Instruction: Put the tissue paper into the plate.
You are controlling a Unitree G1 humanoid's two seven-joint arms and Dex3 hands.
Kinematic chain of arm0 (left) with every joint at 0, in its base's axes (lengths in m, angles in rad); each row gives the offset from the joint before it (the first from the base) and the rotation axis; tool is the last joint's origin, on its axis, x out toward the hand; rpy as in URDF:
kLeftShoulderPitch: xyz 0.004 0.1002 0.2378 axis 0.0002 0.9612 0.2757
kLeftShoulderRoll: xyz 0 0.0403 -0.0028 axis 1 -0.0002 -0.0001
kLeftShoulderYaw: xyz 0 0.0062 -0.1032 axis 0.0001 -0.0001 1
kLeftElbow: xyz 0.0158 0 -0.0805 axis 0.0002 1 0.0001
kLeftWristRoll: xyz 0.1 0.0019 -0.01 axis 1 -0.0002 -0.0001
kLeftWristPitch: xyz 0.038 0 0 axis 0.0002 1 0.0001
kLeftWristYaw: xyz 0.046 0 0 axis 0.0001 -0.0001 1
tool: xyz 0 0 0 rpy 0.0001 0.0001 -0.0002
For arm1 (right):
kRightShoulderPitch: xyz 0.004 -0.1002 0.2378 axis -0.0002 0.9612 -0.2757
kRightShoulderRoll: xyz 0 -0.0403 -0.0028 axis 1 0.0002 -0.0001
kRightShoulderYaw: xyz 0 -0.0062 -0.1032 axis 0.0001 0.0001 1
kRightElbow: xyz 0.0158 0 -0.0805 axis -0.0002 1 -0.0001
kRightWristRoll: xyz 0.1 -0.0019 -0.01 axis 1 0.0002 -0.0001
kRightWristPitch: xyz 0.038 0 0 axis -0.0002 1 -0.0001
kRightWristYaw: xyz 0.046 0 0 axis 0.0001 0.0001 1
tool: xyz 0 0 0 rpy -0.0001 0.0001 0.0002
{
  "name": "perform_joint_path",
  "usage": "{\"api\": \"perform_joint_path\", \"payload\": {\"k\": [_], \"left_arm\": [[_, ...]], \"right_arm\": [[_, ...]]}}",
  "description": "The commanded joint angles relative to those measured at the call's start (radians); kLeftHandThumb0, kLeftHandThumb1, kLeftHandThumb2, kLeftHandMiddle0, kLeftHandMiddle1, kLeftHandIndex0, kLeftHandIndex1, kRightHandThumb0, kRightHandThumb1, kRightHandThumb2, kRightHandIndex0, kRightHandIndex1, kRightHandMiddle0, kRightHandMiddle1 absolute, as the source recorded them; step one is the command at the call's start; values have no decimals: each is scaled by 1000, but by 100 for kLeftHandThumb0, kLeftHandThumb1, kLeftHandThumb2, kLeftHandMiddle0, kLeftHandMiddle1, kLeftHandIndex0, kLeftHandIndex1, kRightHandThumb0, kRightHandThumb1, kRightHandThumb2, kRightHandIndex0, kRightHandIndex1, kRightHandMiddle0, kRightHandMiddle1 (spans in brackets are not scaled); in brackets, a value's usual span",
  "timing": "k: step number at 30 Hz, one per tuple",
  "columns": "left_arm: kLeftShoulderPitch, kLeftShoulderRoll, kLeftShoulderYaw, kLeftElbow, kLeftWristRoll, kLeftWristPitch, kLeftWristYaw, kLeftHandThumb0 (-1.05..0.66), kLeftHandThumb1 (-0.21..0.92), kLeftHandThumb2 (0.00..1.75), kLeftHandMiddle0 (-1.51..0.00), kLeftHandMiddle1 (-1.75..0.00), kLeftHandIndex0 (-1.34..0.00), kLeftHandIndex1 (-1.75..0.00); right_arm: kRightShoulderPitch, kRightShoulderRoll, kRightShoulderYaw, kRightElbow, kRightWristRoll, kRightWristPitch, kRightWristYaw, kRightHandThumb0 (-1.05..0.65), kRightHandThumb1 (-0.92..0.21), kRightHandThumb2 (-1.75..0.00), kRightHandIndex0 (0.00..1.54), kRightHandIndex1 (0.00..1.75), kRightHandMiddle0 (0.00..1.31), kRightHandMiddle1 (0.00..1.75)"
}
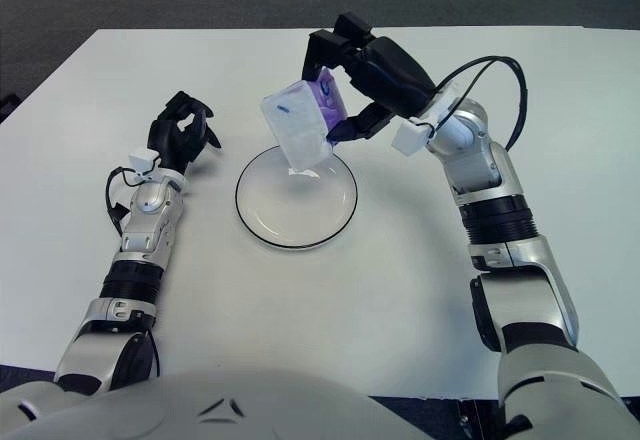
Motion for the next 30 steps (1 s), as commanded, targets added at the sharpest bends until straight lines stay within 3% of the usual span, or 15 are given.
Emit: {"api": "perform_joint_path", "payload": {"k": [1,10,24,30], "left_arm": [[167,-52,-6,90,0,-3,14,-25,92,42,-92,-175,-64,-175],[165,-53,-6,93,0,-4,13,-25,92,41,-92,-175,-64,-175],[166,-55,-7,93,2,-9,15,-25,92,41,-93,-175,-64,-175],[165,-55,-6,97,1,-13,14,-25,92,41,-93,-175,-64,-175]], "right_arm": [[0,17,33,-7,24,-32,46,0,-25,-140,62,175,46,174],[30,59,106,2,124,22,182,0,-30,-134,59,174,43,175],[52,50,94,-35,128,54,253,0,-43,-114,55,162,36,175],[55,35,96,-76,134,118,299,0,-56,-94,51,153,31,173]]}}
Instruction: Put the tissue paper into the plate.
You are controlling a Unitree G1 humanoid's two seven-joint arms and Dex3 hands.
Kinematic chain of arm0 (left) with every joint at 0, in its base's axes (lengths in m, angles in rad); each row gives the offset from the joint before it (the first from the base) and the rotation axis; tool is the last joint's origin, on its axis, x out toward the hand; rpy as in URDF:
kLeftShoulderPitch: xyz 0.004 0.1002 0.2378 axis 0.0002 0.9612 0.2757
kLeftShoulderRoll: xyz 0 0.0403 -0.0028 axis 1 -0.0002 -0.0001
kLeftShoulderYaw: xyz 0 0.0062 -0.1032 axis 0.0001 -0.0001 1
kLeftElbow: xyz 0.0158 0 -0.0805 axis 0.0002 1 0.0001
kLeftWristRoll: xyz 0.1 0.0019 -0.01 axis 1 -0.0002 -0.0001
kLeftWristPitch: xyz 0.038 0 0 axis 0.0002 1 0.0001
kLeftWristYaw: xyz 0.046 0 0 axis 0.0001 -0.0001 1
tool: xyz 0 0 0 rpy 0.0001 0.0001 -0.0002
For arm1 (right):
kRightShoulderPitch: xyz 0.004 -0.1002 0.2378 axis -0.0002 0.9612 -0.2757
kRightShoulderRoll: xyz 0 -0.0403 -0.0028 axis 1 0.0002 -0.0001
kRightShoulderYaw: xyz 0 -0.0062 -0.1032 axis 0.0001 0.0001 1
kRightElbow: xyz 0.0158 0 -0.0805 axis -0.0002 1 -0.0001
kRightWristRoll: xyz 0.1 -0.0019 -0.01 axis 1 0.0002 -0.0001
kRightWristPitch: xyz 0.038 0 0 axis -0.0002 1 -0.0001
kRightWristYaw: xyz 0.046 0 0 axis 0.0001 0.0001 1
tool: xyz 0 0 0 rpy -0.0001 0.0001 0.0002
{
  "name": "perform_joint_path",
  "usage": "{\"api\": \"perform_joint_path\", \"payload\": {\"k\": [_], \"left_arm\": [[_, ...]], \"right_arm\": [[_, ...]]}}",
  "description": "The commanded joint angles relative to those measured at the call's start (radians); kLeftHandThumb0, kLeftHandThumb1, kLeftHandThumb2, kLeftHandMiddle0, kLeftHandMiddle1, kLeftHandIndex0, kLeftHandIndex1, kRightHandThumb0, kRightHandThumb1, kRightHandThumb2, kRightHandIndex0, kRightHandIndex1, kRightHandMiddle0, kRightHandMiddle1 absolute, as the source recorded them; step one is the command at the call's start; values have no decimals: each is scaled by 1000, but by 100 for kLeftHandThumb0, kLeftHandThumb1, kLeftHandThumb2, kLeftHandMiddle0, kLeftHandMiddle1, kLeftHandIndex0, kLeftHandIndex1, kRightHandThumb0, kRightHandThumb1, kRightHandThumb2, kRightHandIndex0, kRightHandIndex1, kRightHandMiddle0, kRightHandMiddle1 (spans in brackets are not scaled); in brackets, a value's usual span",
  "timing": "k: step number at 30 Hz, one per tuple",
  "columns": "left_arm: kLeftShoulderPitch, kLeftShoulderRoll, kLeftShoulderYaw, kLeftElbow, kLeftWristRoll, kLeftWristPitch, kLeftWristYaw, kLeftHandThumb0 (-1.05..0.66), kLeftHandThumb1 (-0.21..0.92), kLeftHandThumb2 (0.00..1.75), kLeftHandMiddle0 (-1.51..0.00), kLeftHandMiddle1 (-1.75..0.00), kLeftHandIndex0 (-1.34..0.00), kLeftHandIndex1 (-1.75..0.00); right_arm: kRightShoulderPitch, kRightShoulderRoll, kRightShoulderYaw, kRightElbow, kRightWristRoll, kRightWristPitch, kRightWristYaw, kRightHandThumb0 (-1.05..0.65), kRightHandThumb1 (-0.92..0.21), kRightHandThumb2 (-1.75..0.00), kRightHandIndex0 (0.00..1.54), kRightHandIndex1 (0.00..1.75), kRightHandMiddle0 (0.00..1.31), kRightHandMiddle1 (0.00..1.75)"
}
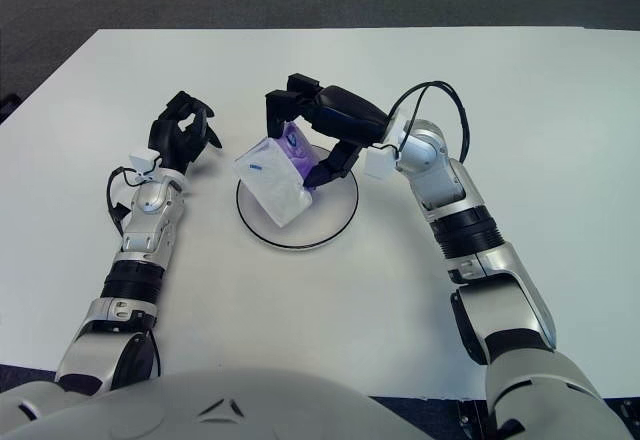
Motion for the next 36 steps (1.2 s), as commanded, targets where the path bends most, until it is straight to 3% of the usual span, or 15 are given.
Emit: {"api": "perform_joint_path", "payload": {"k": [1,2,5,7,9,13,17,21,25,36], "left_arm": [[166,-50,-5,98,1,-13,13,-25,92,41,-93,-175,-64,-175],[166,-49,-5,98,1,-14,12,-25,92,41,-93,-175,-64,-175],[166,-49,-5,98,1,-15,11,-25,92,41,-93,-175,-64,-175],[166,-48,-4,98,0,-14,11,-25,92,41,-93,-175,-64,-175],[165,-48,-4,99,-1,-14,10,-25,92,41,-93,-175,-64,-175],[164,-47,-3,98,-2,-13,9,-25,92,41,-92,-175,-64,-175],[165,-48,-3,97,-3,-13,9,-25,92,41,-92,-175,-64,-175],[165,-49,-3,96,-3,-12,9,-26,92,41,-92,-175,-64,-175],[164,-48,-2,97,-5,-11,7,-26,92,40,-92,-175,-64,-175],[163,-48,-1,99,-5,-13,8,-26,92,40,-92,-175,-64,-175]], "right_arm": [[12,-35,-12,-59,20,67,52,0,-58,-92,50,153,31,172],[14,-42,-15,-74,23,83,62,0,-68,-74,50,150,31,162],[17,-59,-27,-107,39,113,87,0,-84,-43,52,144,33,147],[15,-67,-34,-118,53,127,103,-1,-88,-35,53,139,32,147],[12,-71,-39,-123,69,140,118,-18,-90,-32,50,112,38,147],[5,-86,-43,-143,93,188,158,-51,-92,-9,52,36,36,63],[-8,-112,-41,-178,123,279,224,-59,-92,-4,40,9,31,32],[-16,-121,-48,-195,179,356,281,-63,-92,-2,16,2,16,11],[-21,-129,-67,-201,212,386,315,-66,-92,-1,5,0,8,4],[-34,-169,-140,-266,318,500,384,-75,-92,-1,0,0,4,1]]}}
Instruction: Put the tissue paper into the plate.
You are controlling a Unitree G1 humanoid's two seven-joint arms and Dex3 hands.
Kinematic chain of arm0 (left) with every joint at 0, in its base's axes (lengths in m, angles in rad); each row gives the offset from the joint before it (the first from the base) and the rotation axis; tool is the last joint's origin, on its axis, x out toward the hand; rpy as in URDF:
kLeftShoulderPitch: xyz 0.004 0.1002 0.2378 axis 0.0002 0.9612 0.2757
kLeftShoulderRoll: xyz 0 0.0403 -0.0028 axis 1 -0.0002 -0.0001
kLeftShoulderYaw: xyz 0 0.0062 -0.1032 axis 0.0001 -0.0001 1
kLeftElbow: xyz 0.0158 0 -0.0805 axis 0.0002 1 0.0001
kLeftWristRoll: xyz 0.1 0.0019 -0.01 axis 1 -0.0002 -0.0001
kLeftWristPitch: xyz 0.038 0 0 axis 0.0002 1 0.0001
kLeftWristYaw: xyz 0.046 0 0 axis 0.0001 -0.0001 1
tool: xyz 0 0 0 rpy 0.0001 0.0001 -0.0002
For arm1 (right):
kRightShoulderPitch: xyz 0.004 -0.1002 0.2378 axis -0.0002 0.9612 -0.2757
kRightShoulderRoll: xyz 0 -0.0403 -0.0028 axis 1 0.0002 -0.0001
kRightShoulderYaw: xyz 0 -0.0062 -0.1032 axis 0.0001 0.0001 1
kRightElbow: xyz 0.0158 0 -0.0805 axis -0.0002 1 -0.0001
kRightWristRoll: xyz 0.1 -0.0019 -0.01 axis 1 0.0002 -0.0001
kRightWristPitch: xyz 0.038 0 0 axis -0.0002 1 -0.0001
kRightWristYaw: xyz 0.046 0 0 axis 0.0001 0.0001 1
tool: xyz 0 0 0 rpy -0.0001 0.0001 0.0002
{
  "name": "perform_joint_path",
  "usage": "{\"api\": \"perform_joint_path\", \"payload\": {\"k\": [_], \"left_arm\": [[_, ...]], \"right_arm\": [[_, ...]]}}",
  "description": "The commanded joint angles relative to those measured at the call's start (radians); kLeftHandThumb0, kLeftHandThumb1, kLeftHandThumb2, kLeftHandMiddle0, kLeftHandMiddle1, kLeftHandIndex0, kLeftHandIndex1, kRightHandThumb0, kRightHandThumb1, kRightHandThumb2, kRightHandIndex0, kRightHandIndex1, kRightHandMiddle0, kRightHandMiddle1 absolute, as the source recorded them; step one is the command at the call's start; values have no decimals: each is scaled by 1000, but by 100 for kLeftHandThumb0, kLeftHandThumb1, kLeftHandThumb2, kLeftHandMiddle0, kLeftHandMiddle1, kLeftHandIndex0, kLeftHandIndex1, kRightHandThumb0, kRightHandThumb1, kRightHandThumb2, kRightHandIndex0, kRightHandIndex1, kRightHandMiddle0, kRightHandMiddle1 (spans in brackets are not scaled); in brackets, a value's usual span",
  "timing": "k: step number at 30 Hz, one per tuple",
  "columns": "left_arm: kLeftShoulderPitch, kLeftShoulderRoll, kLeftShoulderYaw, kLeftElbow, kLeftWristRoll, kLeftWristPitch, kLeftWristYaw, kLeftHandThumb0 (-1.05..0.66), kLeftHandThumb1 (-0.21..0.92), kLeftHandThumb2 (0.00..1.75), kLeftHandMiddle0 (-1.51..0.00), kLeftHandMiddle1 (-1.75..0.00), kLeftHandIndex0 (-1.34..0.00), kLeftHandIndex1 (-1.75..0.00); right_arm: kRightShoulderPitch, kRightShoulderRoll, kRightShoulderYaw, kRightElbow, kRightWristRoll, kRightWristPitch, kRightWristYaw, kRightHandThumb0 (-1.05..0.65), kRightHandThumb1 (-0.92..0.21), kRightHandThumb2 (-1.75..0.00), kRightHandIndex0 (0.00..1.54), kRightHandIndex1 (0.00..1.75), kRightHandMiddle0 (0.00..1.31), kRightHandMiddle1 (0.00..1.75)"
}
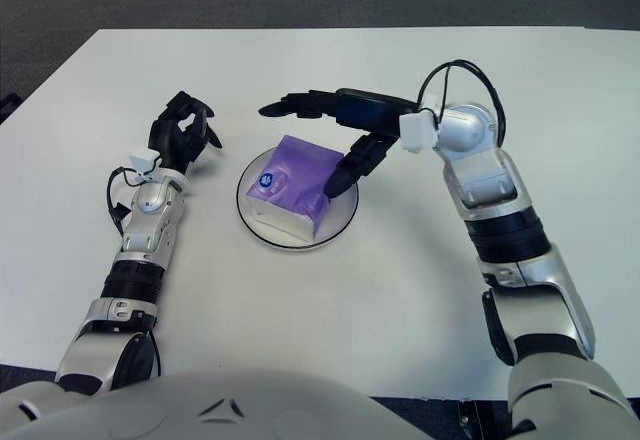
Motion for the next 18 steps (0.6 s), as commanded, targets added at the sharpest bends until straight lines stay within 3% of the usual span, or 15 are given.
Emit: {"api": "perform_joint_path", "payload": {"k": [1,9,15,18], "left_arm": [[164,-48,-2,98,-4,-13,8,-26,92,40,-92,-175,-64,-175],[160,-50,-1,102,-4,-14,10,-26,92,40,-92,-175,-64,-175],[160,-50,-1,102,-5,-16,8,-26,92,40,-92,-175,-64,-175],[159,-49,1,104,-6,-16,7,-26,92,40,-92,-175,-64,-175]], "right_arm": [[-40,-22,-48,-41,63,58,26,-75,-92,-2,0,0,3,1],[-45,-28,-107,-49,96,117,13,-79,-92,-5,0,0,2,0],[10,-47,-190,-54,41,46,-51,-89,-92,-12,0,0,1,0],[32,-65,-217,-64,46,61,-56,-92,-92,-13,0,0,1,0]]}}
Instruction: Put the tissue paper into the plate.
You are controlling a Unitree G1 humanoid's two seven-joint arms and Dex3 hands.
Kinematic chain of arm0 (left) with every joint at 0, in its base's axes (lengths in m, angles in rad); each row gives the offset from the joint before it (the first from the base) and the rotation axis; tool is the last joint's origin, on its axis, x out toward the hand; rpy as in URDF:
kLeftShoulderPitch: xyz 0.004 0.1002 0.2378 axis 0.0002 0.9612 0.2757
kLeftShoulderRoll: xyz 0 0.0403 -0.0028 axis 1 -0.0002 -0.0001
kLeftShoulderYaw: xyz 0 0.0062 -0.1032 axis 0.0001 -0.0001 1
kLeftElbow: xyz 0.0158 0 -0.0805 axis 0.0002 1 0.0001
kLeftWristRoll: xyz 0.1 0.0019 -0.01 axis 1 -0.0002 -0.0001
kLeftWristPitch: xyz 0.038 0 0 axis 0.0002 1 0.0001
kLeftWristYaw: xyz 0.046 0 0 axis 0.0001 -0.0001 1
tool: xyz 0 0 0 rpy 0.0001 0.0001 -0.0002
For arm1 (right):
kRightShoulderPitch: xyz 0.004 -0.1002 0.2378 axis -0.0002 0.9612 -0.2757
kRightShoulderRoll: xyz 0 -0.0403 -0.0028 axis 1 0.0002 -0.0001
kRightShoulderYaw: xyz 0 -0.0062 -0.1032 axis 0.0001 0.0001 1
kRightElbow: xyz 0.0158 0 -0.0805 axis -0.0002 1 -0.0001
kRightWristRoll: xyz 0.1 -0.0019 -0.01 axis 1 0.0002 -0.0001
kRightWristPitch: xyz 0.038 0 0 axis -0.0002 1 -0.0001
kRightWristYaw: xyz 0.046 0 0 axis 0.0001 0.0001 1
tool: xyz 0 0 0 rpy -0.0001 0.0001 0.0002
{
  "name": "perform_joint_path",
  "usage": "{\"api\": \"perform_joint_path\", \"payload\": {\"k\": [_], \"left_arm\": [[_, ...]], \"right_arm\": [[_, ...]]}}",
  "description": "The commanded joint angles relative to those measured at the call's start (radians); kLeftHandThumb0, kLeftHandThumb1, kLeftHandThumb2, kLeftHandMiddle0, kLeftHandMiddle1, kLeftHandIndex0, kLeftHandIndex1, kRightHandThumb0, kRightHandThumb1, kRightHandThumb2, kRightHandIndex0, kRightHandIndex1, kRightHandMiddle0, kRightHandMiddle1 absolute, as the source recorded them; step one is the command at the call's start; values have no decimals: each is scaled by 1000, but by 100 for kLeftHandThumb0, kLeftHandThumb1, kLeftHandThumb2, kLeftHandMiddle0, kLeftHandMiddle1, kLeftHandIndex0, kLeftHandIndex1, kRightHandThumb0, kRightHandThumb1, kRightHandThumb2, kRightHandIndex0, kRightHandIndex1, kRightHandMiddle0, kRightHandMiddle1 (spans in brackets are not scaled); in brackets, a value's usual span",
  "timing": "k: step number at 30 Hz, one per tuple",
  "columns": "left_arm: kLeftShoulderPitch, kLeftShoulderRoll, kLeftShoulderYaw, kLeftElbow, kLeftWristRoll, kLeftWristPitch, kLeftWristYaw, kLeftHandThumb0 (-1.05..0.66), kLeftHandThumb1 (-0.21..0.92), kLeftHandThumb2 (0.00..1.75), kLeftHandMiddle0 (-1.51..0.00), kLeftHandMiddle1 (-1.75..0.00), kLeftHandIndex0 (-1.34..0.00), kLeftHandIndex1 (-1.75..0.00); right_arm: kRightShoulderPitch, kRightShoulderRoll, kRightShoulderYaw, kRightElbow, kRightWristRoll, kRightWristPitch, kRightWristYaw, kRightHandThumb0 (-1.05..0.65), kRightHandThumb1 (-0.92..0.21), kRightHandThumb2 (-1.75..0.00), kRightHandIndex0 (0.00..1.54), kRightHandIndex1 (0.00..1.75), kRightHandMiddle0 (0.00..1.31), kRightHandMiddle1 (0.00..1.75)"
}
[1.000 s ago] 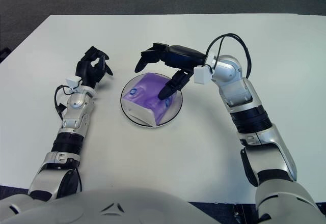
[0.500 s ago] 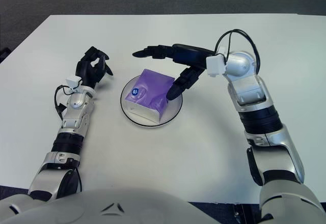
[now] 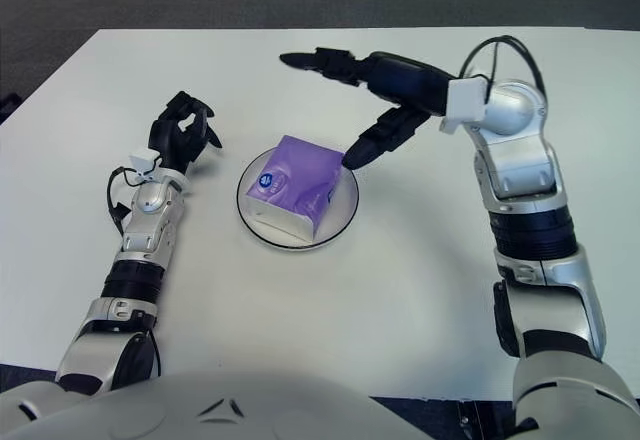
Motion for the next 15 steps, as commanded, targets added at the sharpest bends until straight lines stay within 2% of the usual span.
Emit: {"api": "perform_joint_path", "payload": {"k": [1,4,9,12,15], "left_arm": [[160,-46,0,102,-7,-16,6,-26,92,40,-92,-175,-64,-175],[159,-45,2,102,-7,-15,6,-26,92,41,-91,-175,-64,-175],[157,-42,5,101,-9,-13,3,-26,92,41,-91,-175,-64,-175],[156,-41,7,101,-10,-11,2,-26,92,41,-91,-175,-64,-175],[153,-38,10,102,-11,-8,0,-26,92,41,-91,-175,-64,-175]], "right_arm": [[39,-38,-58,-35,-5,23,-31,-92,-92,-17,0,0,1,0],[75,-30,-87,-61,-22,79,-94,-94,-92,-14,0,0,1,0],[136,16,-119,-53,-91,36,-219,-92,-92,-10,0,0,5,2],[169,36,-141,-26,-131,5,-296,-84,-92,-9,2,0,8,3],[185,52,-159,11,-159,-34,-356,-64,-91,-5,13,3,14,5]]}}
